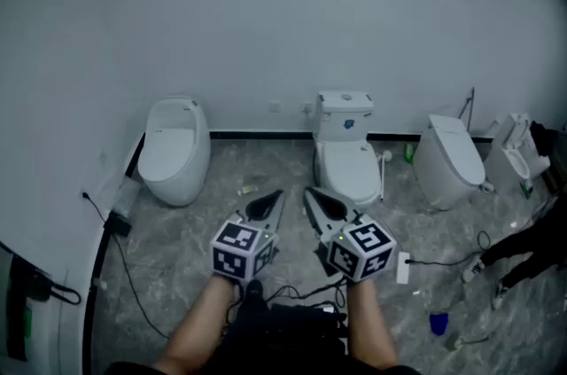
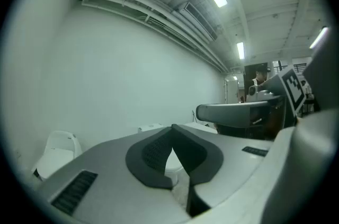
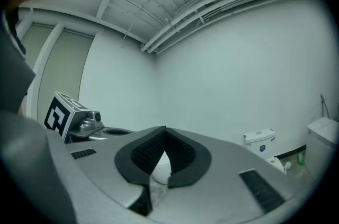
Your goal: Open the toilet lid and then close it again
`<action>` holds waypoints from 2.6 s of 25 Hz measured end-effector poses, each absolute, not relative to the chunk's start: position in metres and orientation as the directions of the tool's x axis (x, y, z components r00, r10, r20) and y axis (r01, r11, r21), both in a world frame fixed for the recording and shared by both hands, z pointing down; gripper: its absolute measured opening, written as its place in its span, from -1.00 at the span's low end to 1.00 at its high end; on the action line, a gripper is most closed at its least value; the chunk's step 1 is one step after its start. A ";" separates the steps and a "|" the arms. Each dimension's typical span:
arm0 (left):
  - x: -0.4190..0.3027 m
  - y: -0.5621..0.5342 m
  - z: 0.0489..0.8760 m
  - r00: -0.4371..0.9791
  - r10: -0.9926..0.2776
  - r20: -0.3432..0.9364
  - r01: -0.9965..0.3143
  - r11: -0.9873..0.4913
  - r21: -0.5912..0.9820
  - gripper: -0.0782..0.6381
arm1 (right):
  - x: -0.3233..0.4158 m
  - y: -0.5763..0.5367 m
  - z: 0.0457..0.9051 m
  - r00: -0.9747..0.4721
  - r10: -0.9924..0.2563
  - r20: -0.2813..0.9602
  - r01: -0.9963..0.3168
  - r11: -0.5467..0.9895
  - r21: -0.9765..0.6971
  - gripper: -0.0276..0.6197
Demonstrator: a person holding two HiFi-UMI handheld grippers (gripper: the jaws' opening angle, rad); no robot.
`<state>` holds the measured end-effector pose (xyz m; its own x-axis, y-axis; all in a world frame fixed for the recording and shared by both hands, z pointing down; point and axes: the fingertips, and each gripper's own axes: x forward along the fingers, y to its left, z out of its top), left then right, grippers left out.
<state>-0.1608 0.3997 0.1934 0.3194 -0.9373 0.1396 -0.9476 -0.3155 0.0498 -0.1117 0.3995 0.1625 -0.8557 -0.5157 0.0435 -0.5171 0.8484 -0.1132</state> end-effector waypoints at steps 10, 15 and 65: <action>-0.161 0.400 0.195 0.321 -0.936 0.145 -0.947 -0.318 0.045 -0.76 | -0.109 0.397 0.168 -0.849 -0.527 0.043 -0.528 0.837 -0.145 -0.89; -0.158 0.399 0.196 0.321 -0.935 0.149 -0.947 -0.319 0.040 -0.76 | -0.106 0.397 0.169 -0.847 -0.530 0.044 -0.531 0.836 -0.139 -0.89; -0.023 0.115 0.284 0.763 -0.567 0.311 -0.619 -0.779 0.099 -0.76 | 0.045 0.134 0.252 -0.295 -0.921 0.256 -0.952 0.260 -0.161 -0.88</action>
<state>-0.0225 0.1149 0.2844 0.7627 -0.5670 0.3111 -0.6194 -0.7788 0.0990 0.0449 0.1343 0.2520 -0.2948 -0.9207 0.2557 -0.9521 0.2603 -0.1606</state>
